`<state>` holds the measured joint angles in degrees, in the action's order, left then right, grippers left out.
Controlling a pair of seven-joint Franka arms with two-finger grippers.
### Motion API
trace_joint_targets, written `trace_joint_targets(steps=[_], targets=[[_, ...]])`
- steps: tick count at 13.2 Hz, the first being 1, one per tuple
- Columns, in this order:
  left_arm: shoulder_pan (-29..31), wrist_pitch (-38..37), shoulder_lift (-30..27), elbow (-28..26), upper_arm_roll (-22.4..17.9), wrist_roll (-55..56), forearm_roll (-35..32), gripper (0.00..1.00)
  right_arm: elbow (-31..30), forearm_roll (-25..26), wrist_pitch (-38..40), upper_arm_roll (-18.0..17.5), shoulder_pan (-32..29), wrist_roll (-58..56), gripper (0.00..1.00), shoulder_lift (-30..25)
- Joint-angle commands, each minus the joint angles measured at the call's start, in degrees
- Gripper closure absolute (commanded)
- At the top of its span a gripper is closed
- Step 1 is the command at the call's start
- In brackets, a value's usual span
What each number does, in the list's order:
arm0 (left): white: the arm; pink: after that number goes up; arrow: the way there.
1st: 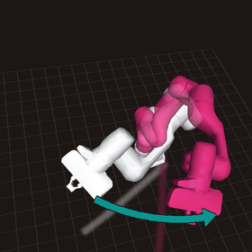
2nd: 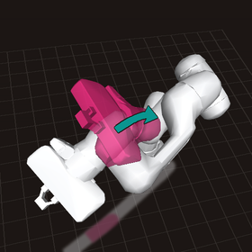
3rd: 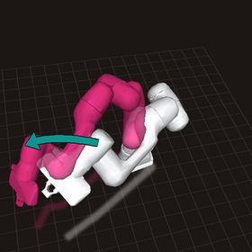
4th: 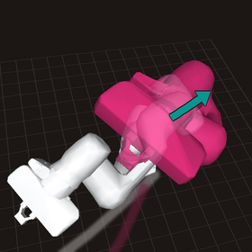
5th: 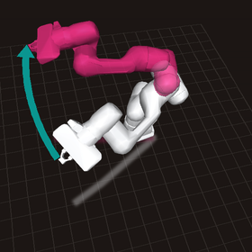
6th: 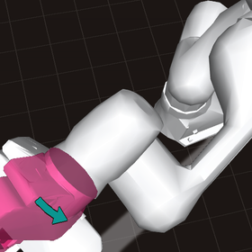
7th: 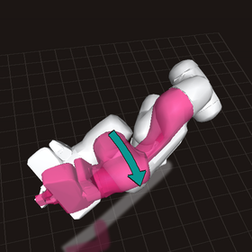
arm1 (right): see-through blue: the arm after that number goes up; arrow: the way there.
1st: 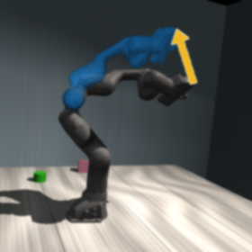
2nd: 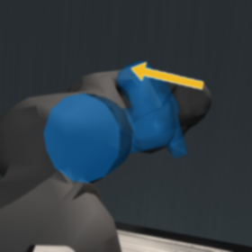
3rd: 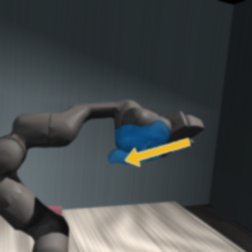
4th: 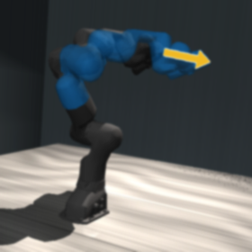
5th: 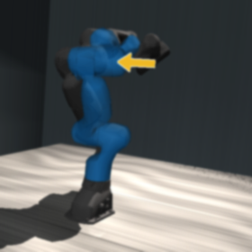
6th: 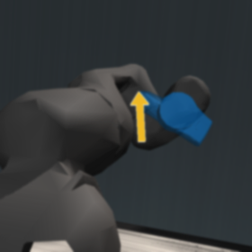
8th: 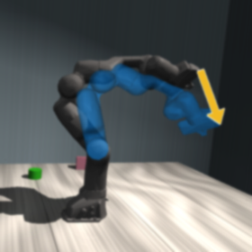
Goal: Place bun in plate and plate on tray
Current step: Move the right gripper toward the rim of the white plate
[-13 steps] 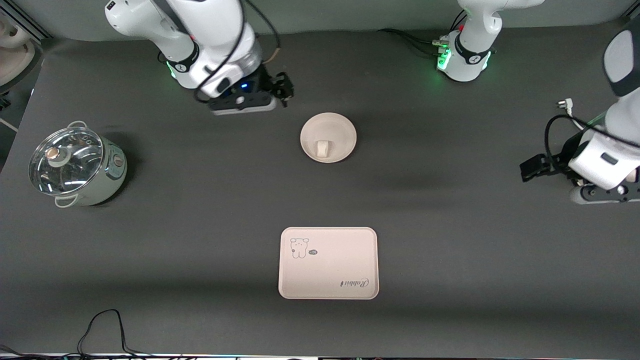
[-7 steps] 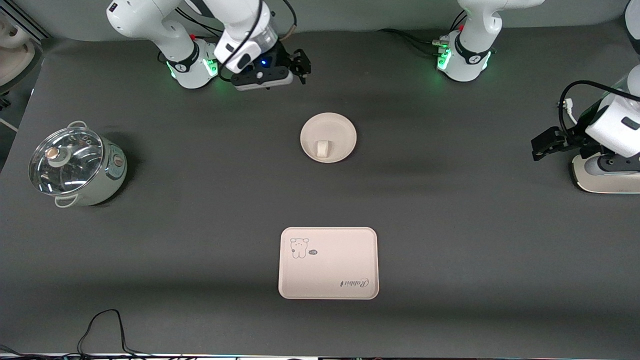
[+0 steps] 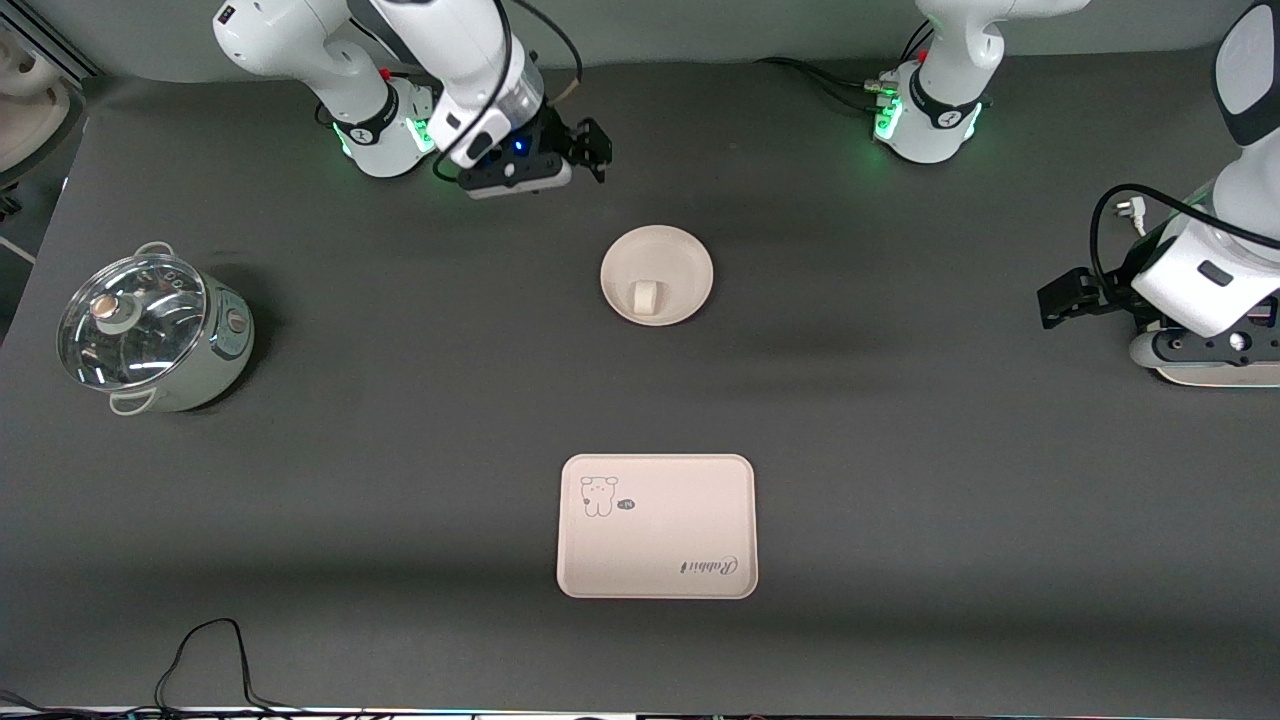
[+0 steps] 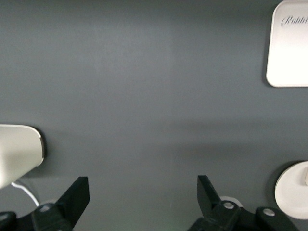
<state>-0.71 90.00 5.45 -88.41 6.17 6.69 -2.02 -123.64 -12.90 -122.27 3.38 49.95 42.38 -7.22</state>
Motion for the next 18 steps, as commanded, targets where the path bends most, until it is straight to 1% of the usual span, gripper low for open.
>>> trace_joint_targets(steps=[1,8,10,12,15,17,18], targets=[[-0.87,-0.97,-0.79,-0.71,-0.37,-0.02,-0.35,0.0,-4.77,-1.52,-7.79,0.05,1.46,-1.51,0.0,2.63],[-2.36,-0.27,-0.26,-0.71,-0.28,0.78,-0.26,0.0,-9.87,-1.52,-25.72,0.05,3.58,-0.99,0.0,12.74],[-3.42,0.87,0.35,-0.71,-0.28,0.78,-0.53,0.0,-11.27,-1.52,-32.3,-0.04,4.28,-0.9,0.0,16.34],[-3.42,2.89,1.22,-0.54,-0.28,1.13,-0.44,0.0,-13.99,-1.52,-39.16,-0.04,4.9,-0.81,0.0,18.54],[-3.33,6.23,4.04,-0.36,-0.28,1.13,-0.35,0.0,-14.62,-1.52,-46.02,-0.3,5.07,-0.72,0.0,23.2],[-3.25,6.59,4.92,-0.36,-0.28,1.04,-0.18,0.0,-14.88,-1.6,-50.68,-0.39,5.95,-0.63,0.0,26.27],[-3.25,6.41,4.84,-0.54,-0.37,1.04,-0.18,0.0,-14.88,-1.95,-51.66,-0.39,5.95,-0.63,0.0,27.33]])
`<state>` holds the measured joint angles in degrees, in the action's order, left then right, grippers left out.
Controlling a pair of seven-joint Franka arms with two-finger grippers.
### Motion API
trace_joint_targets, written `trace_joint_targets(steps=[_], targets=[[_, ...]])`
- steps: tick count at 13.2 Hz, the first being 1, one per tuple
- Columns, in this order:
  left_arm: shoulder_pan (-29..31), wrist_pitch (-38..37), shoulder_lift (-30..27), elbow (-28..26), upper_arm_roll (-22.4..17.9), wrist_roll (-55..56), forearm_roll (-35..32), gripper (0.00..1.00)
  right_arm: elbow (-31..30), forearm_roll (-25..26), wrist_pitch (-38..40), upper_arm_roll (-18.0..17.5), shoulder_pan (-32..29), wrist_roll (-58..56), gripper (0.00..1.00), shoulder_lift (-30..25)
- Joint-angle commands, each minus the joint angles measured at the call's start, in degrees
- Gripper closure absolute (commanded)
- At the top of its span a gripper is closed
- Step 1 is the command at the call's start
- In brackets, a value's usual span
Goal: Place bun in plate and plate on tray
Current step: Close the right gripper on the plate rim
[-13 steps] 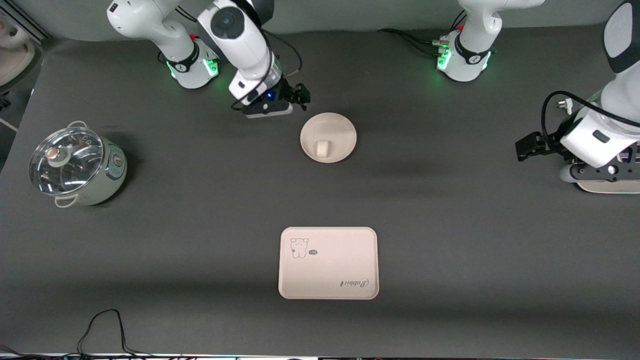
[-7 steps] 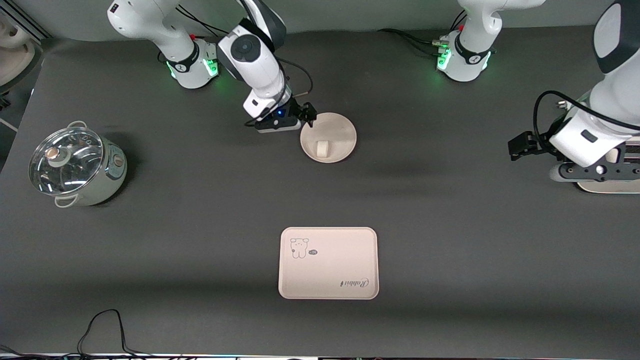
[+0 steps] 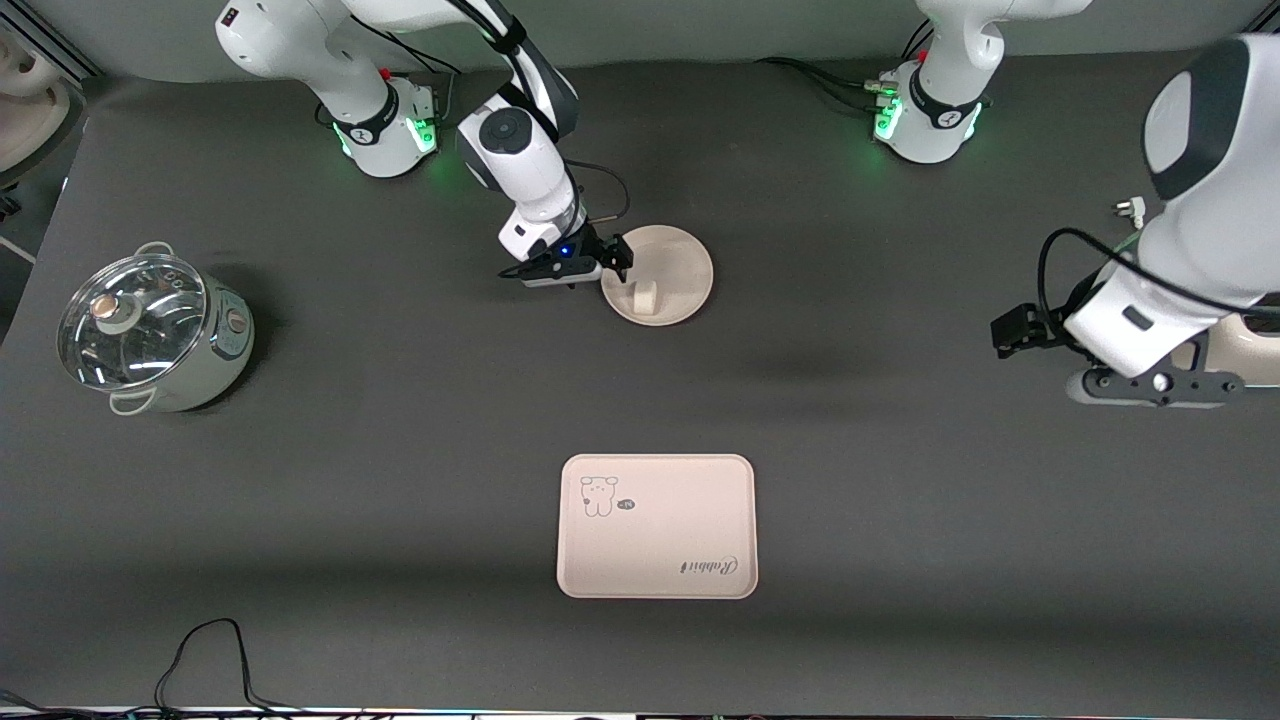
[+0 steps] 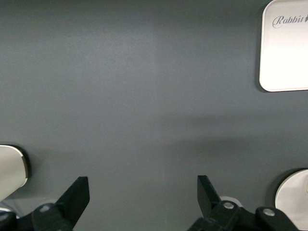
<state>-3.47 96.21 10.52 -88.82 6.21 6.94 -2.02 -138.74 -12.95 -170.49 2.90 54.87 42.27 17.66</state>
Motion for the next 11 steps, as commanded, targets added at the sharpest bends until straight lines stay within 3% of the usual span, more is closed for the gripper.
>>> trace_joint_targets(steps=[1,10,11], targets=[[-0.48,-0.32,-0.24,-0.13,-0.32,0.79,-0.18,0.0,0.22,-2.86,-4.32,-0.09,1.12,-0.52,0.0,2.91],[-0.13,-0.5,-0.59,-0.04,-0.41,-0.26,-0.44,0.0,0.14,-4.01,-6.09,-0.79,2.26,-0.52,0.0,5.11],[-0.22,-0.24,-0.5,-0.04,-0.41,-0.26,-0.44,0.0,0.22,-4.01,-5.74,-0.79,2.18,-0.52,0.08,4.93]])
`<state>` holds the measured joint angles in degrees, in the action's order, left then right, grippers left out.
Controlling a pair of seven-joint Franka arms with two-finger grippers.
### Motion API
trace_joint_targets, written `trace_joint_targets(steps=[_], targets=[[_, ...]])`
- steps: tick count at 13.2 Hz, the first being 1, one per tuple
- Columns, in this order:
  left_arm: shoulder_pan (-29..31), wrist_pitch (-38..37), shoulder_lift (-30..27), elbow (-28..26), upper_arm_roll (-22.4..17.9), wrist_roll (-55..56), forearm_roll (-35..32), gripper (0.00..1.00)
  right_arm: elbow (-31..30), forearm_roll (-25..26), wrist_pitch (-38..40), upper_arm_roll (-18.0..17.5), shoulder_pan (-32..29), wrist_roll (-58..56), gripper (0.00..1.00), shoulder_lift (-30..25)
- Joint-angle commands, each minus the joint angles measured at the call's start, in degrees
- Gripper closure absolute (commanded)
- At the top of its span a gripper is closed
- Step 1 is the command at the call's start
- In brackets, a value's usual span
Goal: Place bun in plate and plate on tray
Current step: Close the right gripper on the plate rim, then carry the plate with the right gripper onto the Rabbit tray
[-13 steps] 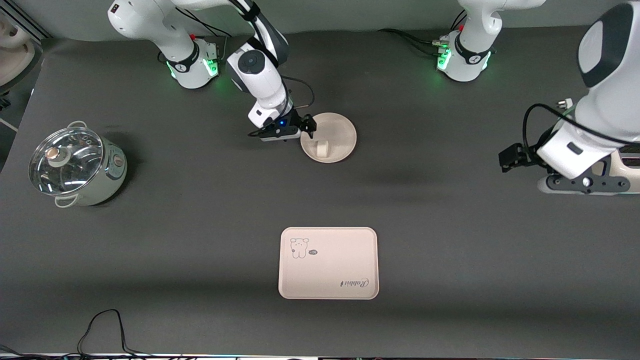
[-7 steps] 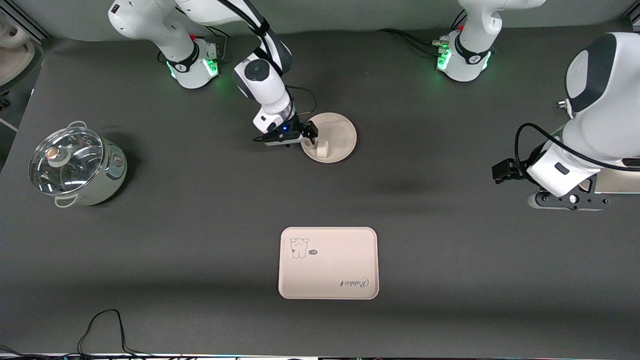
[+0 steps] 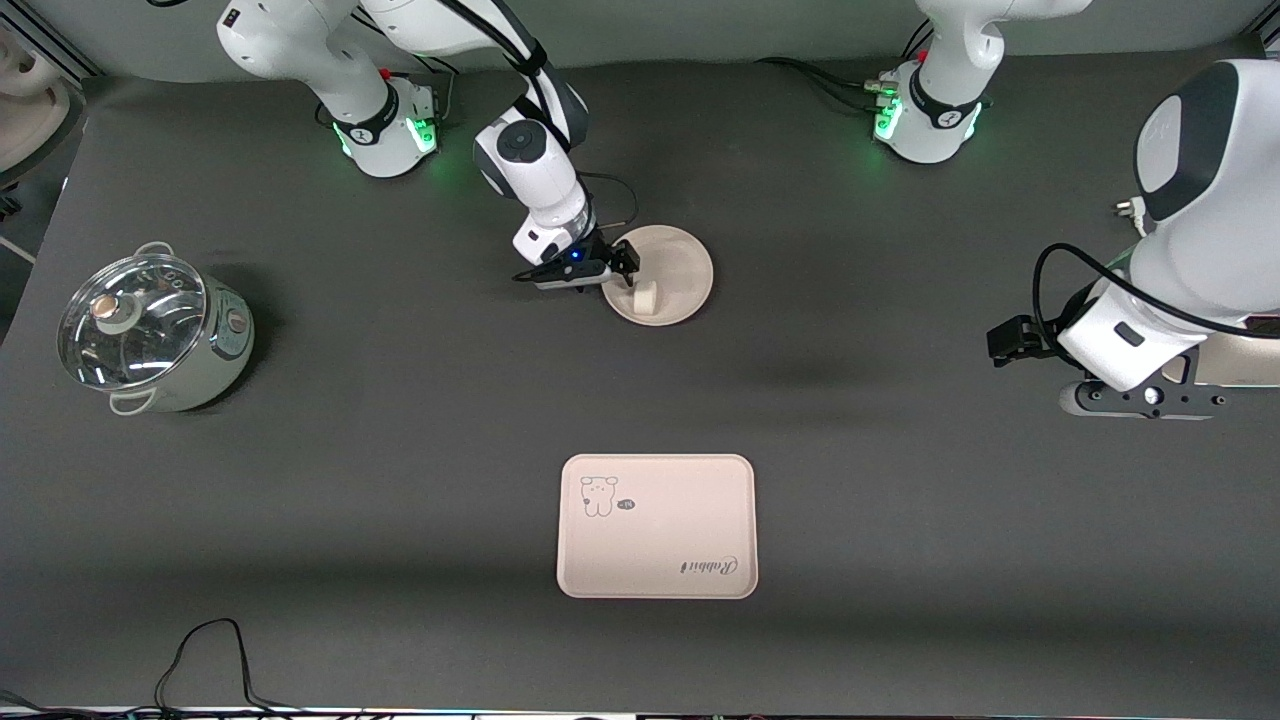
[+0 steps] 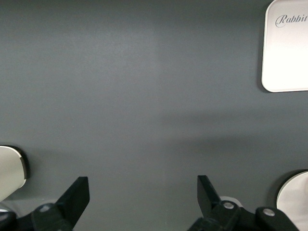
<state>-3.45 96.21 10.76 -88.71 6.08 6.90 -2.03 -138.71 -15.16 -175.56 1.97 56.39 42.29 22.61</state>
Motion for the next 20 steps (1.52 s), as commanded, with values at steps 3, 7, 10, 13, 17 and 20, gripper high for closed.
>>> trace_joint_targets(steps=[3,7,10,13,17,20], targets=[[0.02,0.12,-0.56,-0.24,-0.28,-0.22,-0.43,0.0,0.11,-1.8,-0.48,0.14,0.38,-0.54,0.57,-0.2],[0.28,0.38,-0.91,-0.24,-0.36,-0.22,0.36,0.0,0.19,-1.8,-0.4,0.14,0.3,-0.54,0.9,-0.29],[0.37,0.38,-0.92,-0.24,-0.63,-0.22,0.36,0.0,0.19,-1.8,-0.4,0.14,0.3,-0.63,1.0,-0.37],[0.37,0.38,-1.0,-0.15,-0.72,-0.22,0.45,0.0,0.19,-1.8,-0.4,0.14,0.21,-0.72,1.0,-0.37],[0.28,0.21,-1.09,-0.24,-0.72,-0.22,0.45,0.0,0.11,-1.8,0.39,0.14,-0.58,-1.51,1.0,-4.48],[0.11,0.38,-1.0,-0.24,-0.63,-0.22,0.45,0.0,0.19,-1.8,7.58,0.14,-2.86,-5.01,1.0,-12.56]])
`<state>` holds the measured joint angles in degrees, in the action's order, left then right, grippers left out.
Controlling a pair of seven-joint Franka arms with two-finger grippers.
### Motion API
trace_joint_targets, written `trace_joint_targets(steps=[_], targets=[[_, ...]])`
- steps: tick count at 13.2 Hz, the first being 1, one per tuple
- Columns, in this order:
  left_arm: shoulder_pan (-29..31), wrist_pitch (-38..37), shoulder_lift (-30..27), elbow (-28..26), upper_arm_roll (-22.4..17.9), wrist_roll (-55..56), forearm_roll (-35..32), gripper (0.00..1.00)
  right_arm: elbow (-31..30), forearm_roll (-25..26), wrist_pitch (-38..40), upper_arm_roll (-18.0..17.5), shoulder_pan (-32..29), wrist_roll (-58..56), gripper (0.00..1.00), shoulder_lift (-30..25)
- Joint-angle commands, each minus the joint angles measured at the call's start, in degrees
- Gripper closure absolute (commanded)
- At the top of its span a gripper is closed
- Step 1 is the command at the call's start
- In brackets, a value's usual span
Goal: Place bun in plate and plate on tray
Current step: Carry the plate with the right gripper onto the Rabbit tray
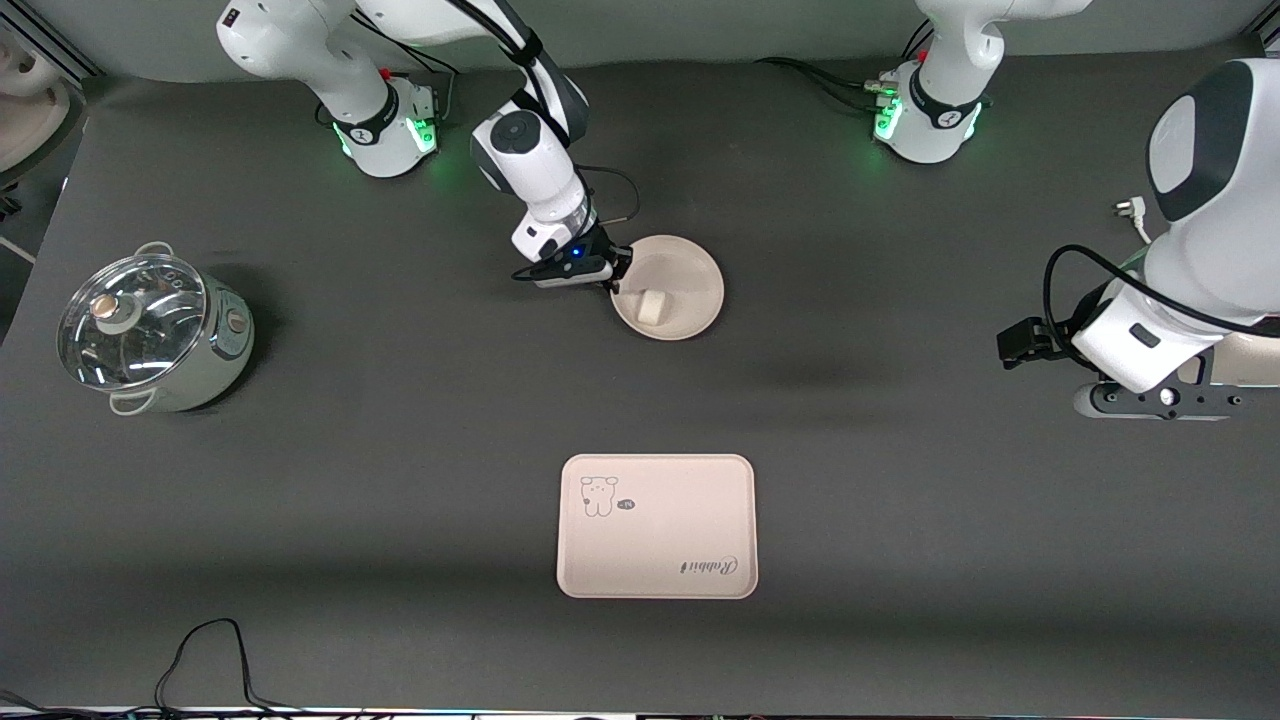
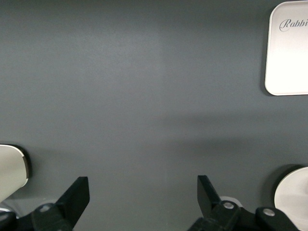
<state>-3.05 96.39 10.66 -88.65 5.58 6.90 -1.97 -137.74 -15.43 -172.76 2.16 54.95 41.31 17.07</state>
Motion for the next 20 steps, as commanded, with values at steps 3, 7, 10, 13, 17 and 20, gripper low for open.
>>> trace_joint_targets(steps=[3,7,10,13,17,20], targets=[[-0.2,0.11,-1.08,-0.3,-0.13,-0.3,0.39,0.0,-0.43,-1.53,12.07,-0.05,-3.18,-5.71,1.0,-15.81],[-0.29,0.2,-0.99,-0.38,-0.04,-0.3,0.39,0.0,0.89,-1.53,13.59,0.04,-4.14,-5.89,1.0,-18.3],[-0.28,0.2,-0.99,-0.3,-0.04,-0.3,0.39,0.0,5.88,-1.53,13.59,0.04,-7.12,-8.08,1.0,-13.75],[-0.37,0.38,-0.99,-0.3,-0.04,-0.04,0.48,0.0,16.06,-1.53,13.59,0.21,-9.76,-8.35,1.0,-4.53],[-0.37,0.91,-0.9,-0.38,-0.13,-0.21,0.48,0.0,32.14,-1.71,14.9,0.3,-13.72,-8.35,1.0,8.3],[-0.2,1.6,-0.81,-0.38,-0.04,-0.3,0.48,0.0,47.59,-1.8,23.74,0.39,-17.93,-8.26,1.0,16.66]])
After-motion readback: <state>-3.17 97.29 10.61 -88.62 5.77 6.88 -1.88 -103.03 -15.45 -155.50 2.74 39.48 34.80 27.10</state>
